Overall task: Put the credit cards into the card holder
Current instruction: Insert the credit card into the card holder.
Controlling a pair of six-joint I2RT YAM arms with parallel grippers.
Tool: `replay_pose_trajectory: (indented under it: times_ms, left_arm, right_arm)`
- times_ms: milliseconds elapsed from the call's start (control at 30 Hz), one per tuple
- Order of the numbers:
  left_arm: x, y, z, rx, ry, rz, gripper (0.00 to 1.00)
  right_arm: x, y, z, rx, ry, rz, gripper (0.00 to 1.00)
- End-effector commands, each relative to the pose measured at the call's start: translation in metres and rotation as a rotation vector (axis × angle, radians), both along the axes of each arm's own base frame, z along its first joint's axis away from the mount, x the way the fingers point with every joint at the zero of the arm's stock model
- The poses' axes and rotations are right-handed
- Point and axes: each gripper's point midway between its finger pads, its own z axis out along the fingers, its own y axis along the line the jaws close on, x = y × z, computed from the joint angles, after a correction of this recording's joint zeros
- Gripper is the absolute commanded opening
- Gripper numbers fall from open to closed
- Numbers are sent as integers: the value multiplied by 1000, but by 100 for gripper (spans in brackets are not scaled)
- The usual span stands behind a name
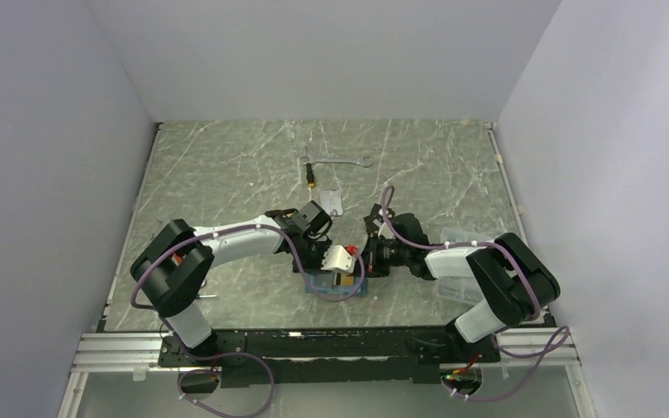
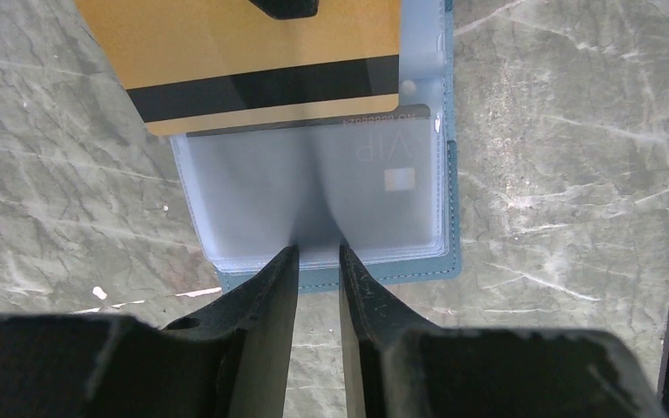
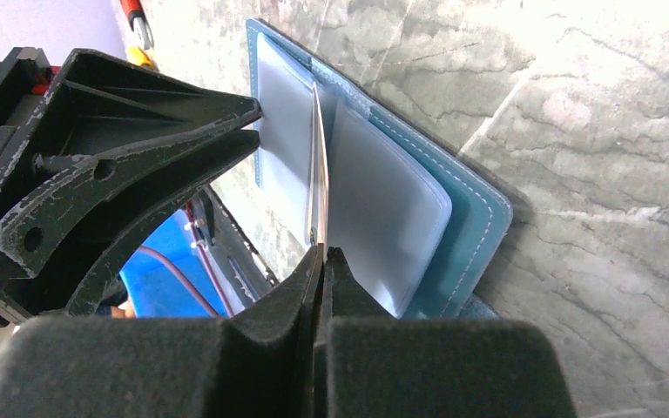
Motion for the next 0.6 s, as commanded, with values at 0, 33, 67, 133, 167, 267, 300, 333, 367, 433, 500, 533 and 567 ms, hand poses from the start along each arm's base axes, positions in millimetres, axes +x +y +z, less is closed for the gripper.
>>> replay_pose_trajectory:
  times_ms: [0, 33, 67, 133, 167, 267, 300, 333, 367, 433, 500, 533, 567]
  left_arm:
    - [-11, 17, -18, 68, 9, -27, 29]
    - [-11, 18, -19, 72, 8, -25, 29]
    - [-11, 19, -19, 75, 6, -24, 29]
    - [-12, 21, -19, 78, 0, -24, 28]
    - [-11, 22, -19, 78, -6, -23, 28]
    - [-9, 22, -16, 76, -18, -19, 28]
    - [-9, 22, -16, 76, -20, -16, 28]
    - [-9, 21, -15, 74, -19, -14, 28]
    - [-10, 21, -14, 71, -15, -14, 28]
    - [-11, 21, -14, 68, -8, -13, 28]
    - [-14, 21, -15, 67, -4, -15, 28]
    - [-14, 22, -15, 67, -6, -16, 28]
    - [-16, 24, -17, 71, -4, -15, 28]
  right_arm:
    - [2, -5, -7, -15, -24, -24, 0]
    - [2, -6, -8, -17, -22, -27, 0]
    - [1, -7, -10, -20, -20, -28, 0]
    - [1, -8, -11, -31, -20, -27, 0]
    - [1, -10, -12, -43, -18, -26, 0]
    - [1, -13, -11, -70, -31, -21, 0]
    - [1, -13, -11, -75, -31, -20, 0]
    - [1, -13, -10, -75, -30, -21, 0]
    - [2, -12, -9, -68, -28, -24, 0]
    - [2, -9, -8, -43, -18, -29, 0]
    - [0, -4, -10, -29, -7, -25, 0]
    - [0, -2, -10, -19, -4, -25, 0]
    - [0, 0, -8, -3, -5, -26, 0]
